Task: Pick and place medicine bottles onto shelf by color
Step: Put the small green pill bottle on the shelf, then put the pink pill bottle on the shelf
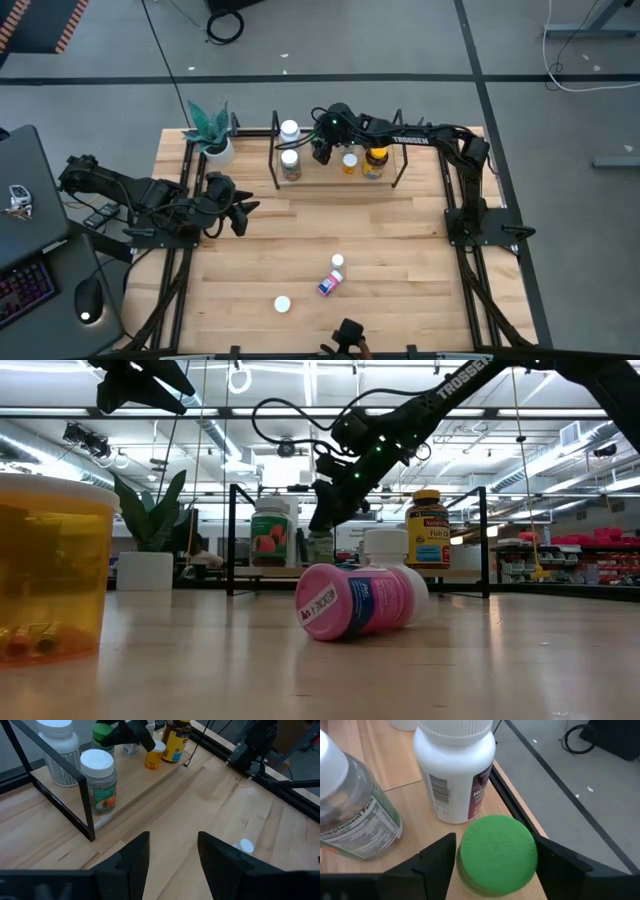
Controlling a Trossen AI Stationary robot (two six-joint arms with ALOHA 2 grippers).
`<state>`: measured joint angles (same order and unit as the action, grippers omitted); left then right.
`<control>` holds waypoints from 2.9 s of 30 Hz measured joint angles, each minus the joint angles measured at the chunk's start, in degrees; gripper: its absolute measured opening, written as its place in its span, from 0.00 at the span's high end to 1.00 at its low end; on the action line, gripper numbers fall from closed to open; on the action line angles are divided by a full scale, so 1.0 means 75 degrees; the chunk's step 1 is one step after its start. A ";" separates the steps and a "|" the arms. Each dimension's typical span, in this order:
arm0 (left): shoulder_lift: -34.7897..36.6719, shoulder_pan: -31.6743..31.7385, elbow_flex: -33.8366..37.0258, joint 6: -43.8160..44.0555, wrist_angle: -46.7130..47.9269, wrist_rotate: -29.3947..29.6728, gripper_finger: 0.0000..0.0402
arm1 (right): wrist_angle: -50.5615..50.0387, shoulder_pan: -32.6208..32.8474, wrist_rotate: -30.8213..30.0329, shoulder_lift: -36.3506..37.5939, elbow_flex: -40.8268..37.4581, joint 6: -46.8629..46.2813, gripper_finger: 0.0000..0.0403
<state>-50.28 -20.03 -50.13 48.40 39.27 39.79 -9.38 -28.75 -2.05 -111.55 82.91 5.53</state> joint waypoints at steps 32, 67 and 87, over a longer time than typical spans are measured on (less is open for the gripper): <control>0.0000 0.0000 0.0000 0.0067 -0.0008 -0.0003 0.57 | -0.1631 0.2759 0.1771 0.1863 0.0003 -0.0101 0.23; -0.0003 -0.0006 0.0000 0.0195 0.0003 -0.0061 0.57 | -0.3697 0.6137 0.1260 -0.0472 0.0000 0.0985 0.32; -0.0003 -0.0006 0.0000 0.0125 0.0003 -0.0060 0.57 | -0.4154 0.6065 0.0558 0.0006 -0.0248 0.1697 0.35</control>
<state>-50.30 -20.08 -50.13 49.34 39.29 39.34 -40.53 16.73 2.13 -111.50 81.05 18.25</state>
